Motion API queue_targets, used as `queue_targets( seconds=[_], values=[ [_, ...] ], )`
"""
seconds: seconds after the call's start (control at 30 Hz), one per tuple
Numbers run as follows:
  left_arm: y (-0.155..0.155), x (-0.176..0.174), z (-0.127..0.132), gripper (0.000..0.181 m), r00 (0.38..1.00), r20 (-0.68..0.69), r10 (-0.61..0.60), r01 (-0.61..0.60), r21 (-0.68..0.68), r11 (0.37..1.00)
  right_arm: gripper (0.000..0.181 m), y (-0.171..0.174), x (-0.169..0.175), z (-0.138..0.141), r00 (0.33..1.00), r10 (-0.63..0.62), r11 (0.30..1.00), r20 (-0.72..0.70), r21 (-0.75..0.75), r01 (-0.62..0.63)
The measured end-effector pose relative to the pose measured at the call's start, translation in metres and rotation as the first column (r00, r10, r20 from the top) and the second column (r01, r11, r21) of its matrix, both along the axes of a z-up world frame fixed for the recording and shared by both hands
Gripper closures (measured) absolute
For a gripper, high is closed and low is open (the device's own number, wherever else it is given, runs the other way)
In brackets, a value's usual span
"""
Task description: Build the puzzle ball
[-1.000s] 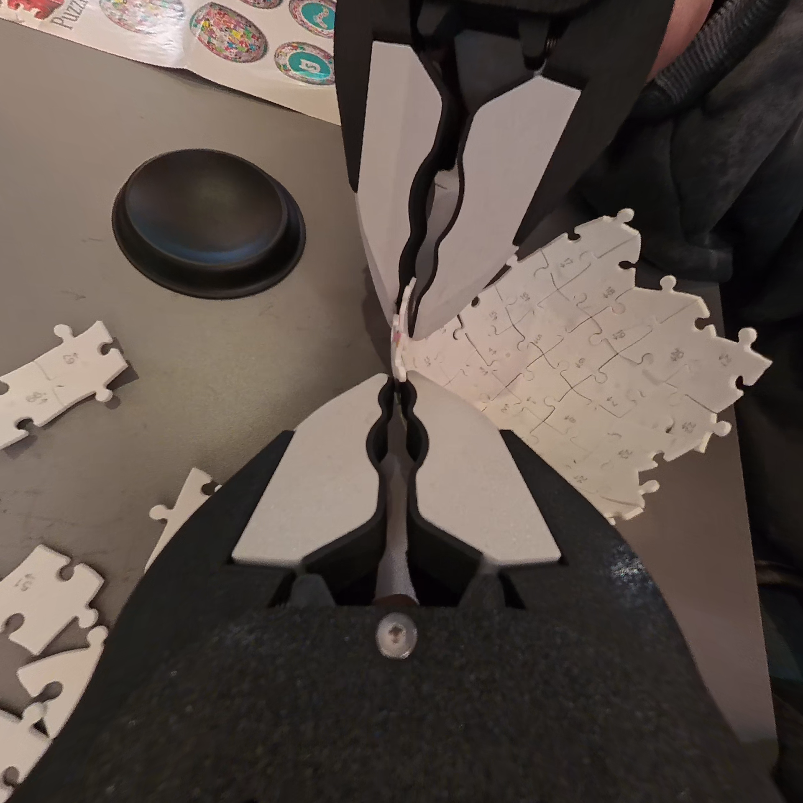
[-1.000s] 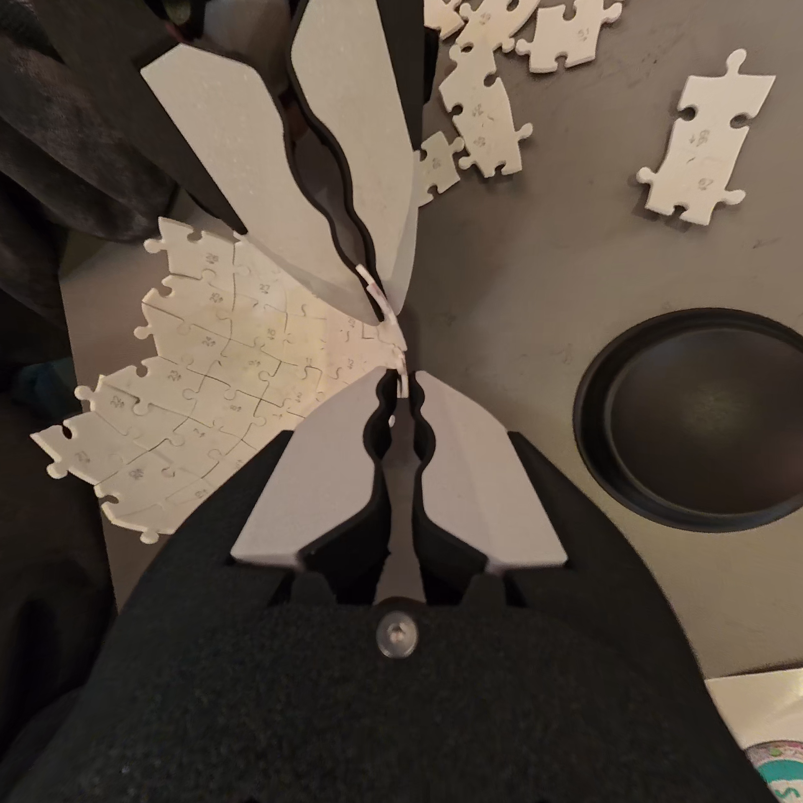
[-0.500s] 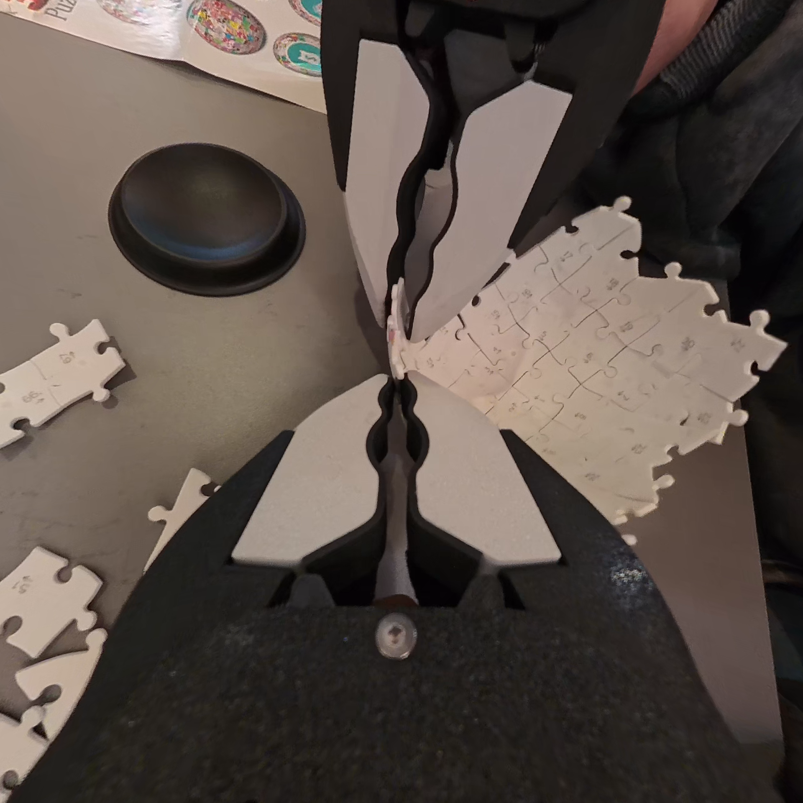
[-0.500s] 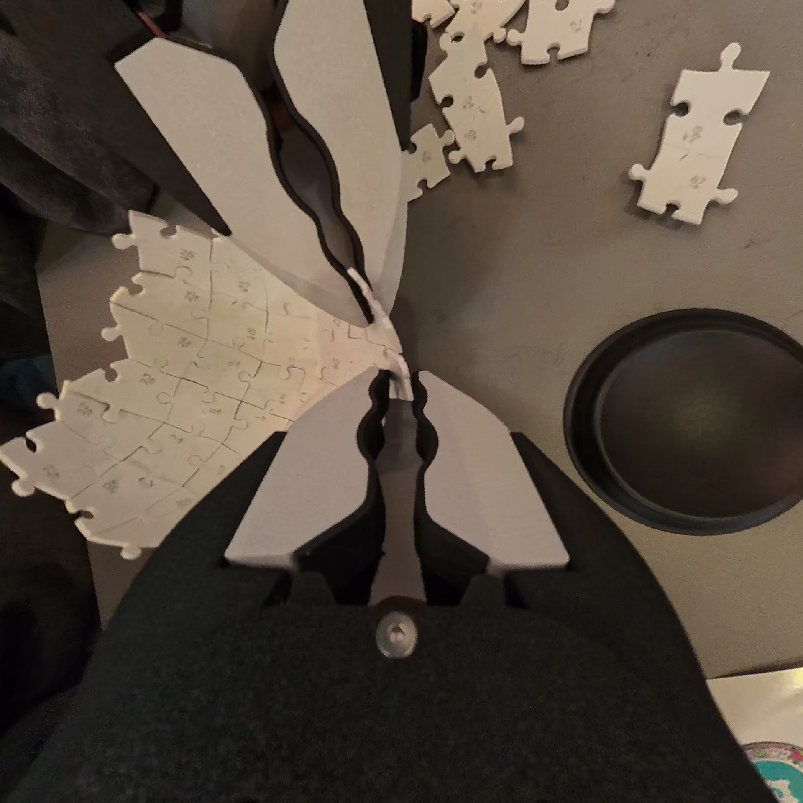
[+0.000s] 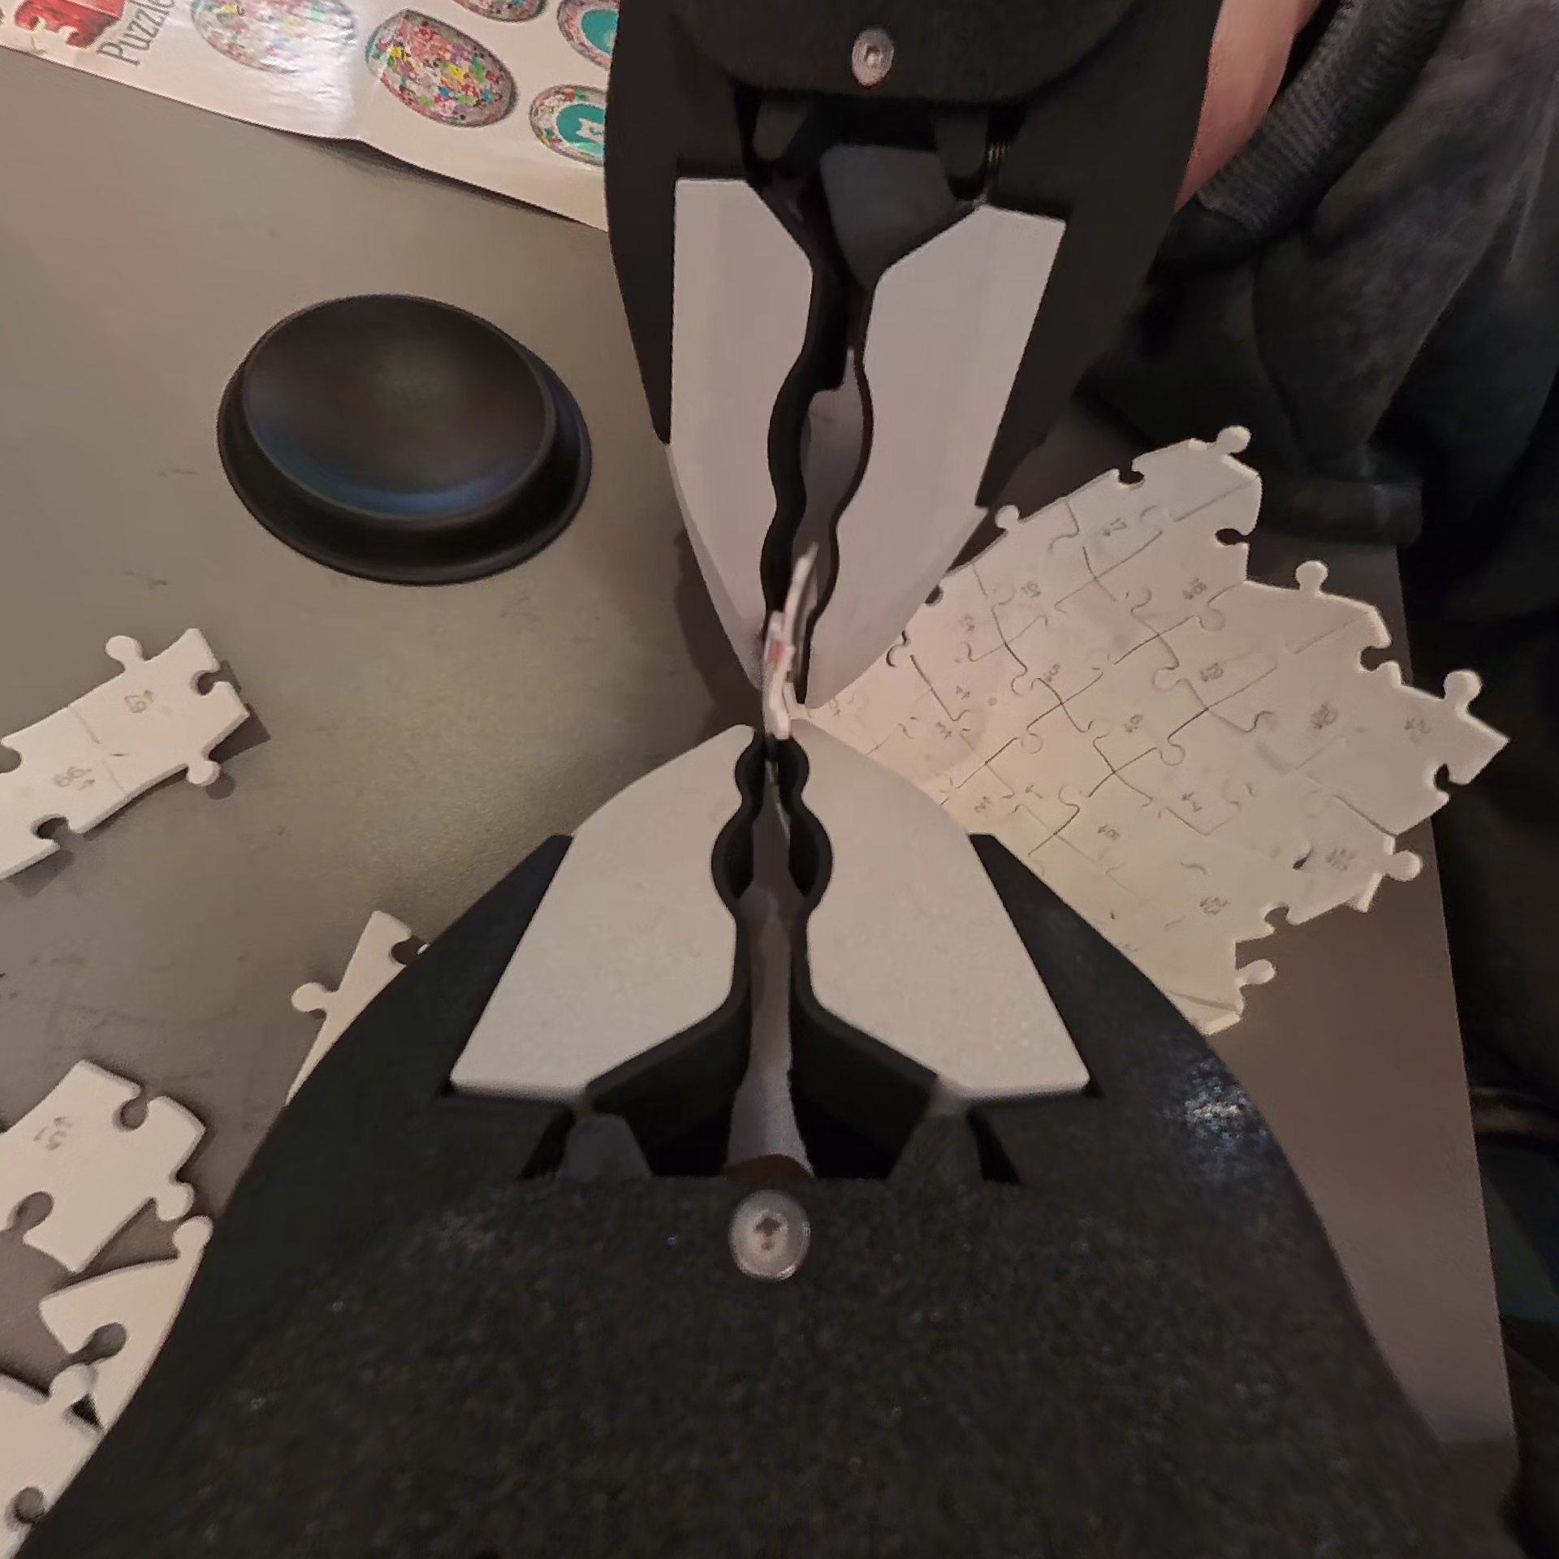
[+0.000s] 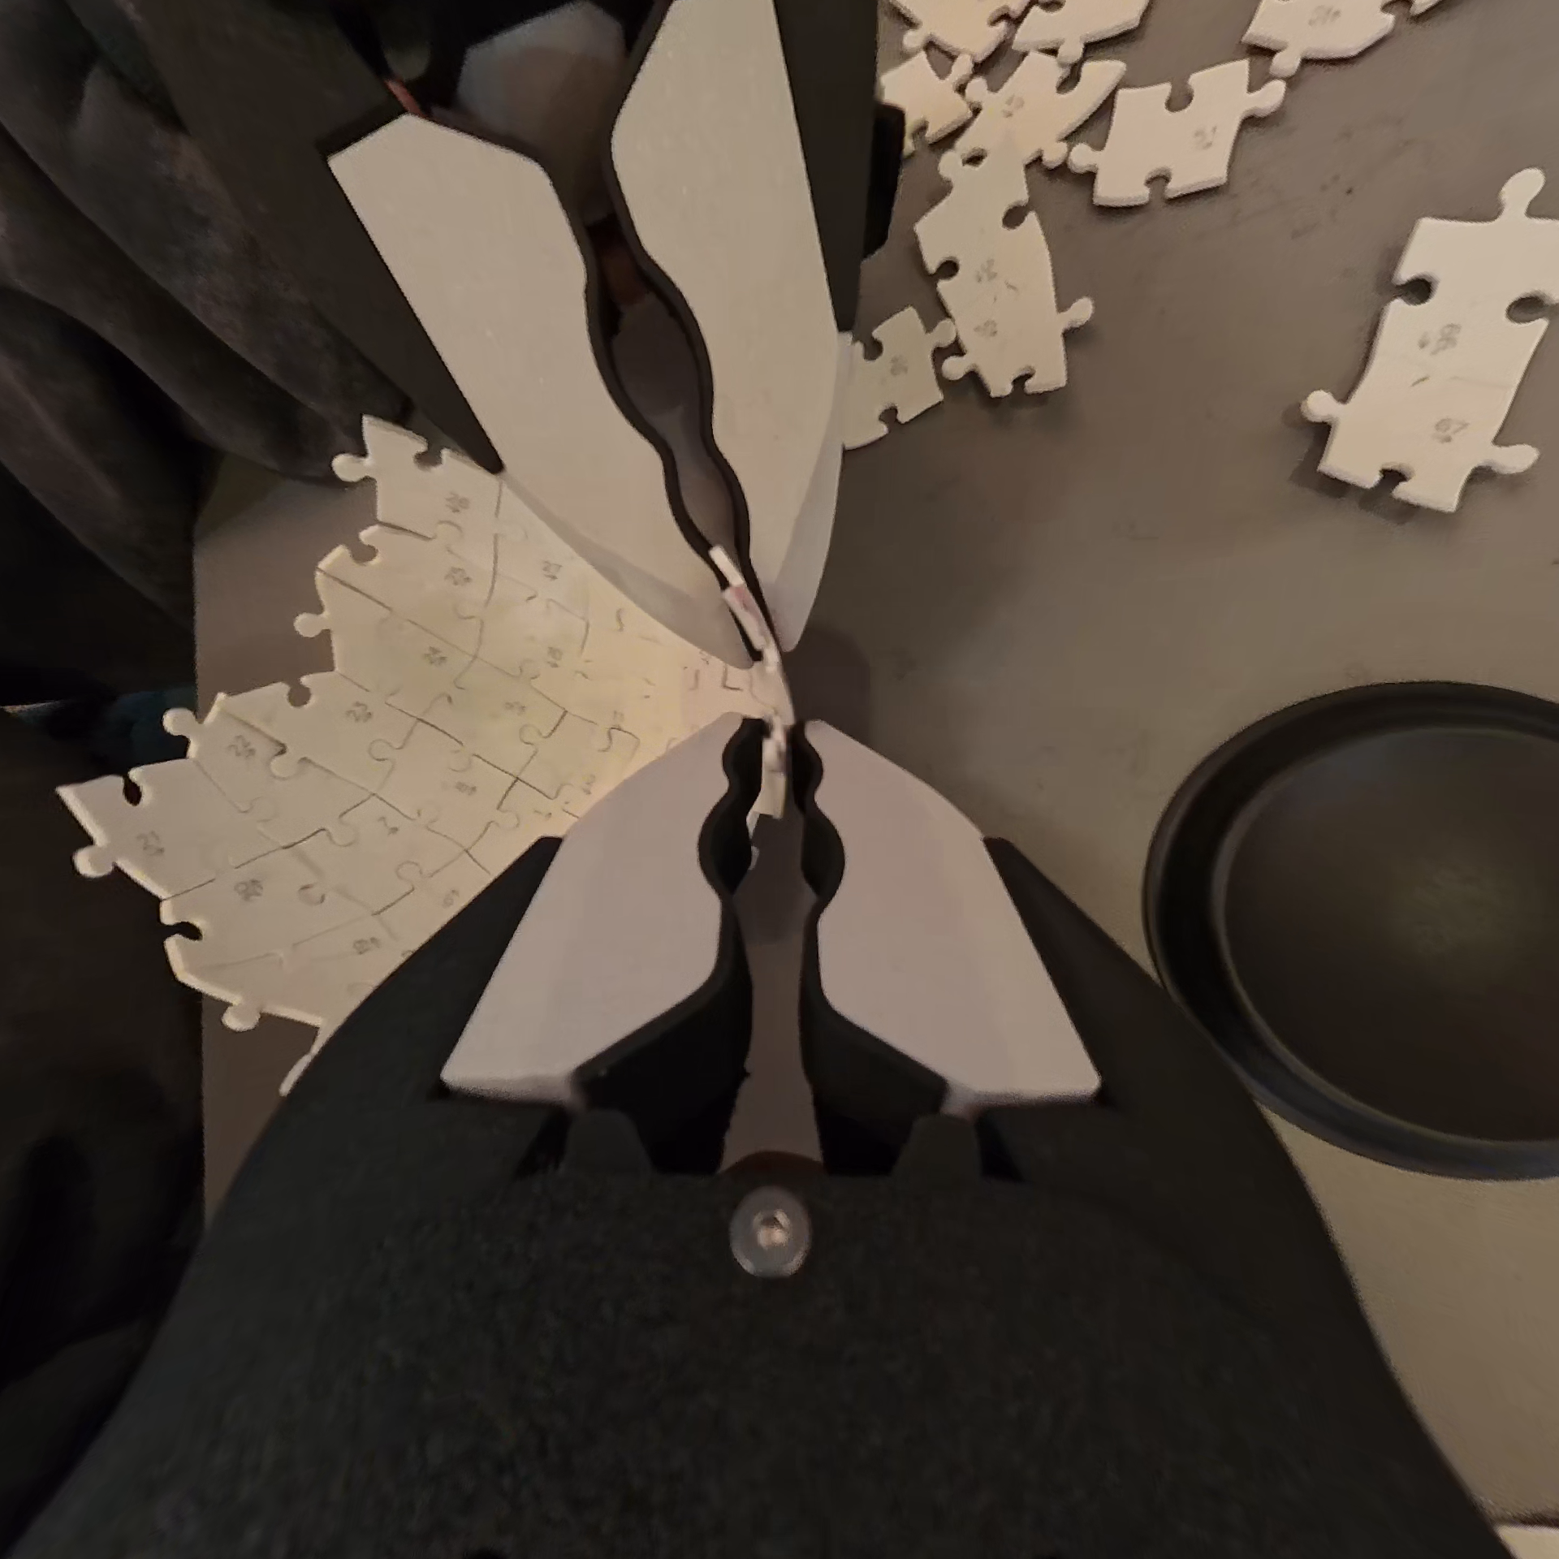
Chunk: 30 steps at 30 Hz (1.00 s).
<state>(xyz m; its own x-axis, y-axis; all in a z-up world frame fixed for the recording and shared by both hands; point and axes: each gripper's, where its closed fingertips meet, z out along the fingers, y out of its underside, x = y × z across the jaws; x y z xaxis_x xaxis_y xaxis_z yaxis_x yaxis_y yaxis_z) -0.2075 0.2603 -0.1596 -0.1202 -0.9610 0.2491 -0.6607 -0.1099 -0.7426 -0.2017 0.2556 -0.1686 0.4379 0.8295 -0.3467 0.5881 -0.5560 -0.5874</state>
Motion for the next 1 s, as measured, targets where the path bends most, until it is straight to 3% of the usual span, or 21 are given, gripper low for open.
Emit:
queue_targets(
  seconds=[0.5,0.63,0.77,1.0],
  values=[
    [0.0007,0.0007,-0.0016,0.179,1.000,-0.003,0.004,-0.004,0.001,1.000,0.175,-0.0010,0.0011,-0.0012,0.999,0.009,0.999,-0.040,-0.036,-0.011],
    [0.0010,0.0006,-0.0005,0.179,1.000,0.002,0.005,-0.005,0.001,1.000,0.164,-0.0002,0.0005,0.0037,0.998,0.007,1.000,-0.056,-0.015,-0.008],
    [0.0010,0.0005,-0.0008,0.179,1.000,0.000,0.005,-0.005,0.003,1.000,0.175,0.0018,-0.0025,0.0010,0.998,0.005,1.000,-0.064,-0.013,-0.006],
    [0.0016,0.0001,-0.0023,0.179,1.000,-0.008,0.007,-0.007,0.014,1.000,0.176,0.0010,-0.0025,-0.0013,0.999,0.031,0.999,-0.021,0.013,-0.031]
  ],
)
